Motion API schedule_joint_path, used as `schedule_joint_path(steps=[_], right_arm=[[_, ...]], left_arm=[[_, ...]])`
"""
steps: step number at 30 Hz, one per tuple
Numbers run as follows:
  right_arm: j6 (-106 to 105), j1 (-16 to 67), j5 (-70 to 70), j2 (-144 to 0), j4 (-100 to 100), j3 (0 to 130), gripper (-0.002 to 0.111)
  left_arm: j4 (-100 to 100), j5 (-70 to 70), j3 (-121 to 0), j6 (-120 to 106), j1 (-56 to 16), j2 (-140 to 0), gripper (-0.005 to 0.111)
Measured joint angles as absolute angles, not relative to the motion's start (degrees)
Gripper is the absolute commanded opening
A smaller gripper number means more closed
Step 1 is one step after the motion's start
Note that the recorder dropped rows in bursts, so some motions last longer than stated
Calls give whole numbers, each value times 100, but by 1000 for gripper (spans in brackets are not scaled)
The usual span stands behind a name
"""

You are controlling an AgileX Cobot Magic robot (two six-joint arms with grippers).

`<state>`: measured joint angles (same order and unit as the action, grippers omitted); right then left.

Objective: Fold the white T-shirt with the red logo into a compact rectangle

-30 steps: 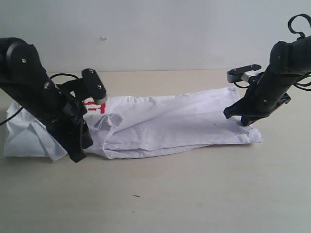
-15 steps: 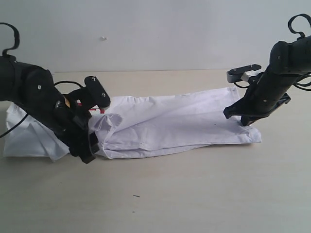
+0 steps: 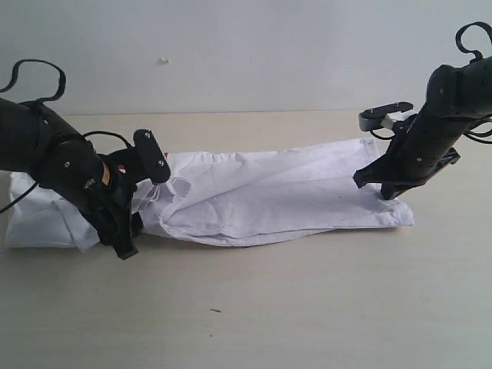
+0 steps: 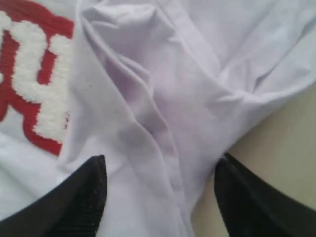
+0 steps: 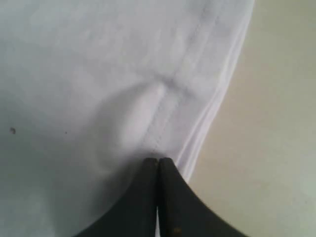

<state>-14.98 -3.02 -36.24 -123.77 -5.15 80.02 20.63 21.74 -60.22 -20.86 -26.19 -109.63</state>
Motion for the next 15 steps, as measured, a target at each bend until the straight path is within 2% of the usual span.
schedule_joint_path(steps=[15], right_arm=[[-1507, -302, -3624, -12377, -515, 8002, 0]], left_arm=[[2753, 2016, -6022, -2056, -2619, -10787, 62]])
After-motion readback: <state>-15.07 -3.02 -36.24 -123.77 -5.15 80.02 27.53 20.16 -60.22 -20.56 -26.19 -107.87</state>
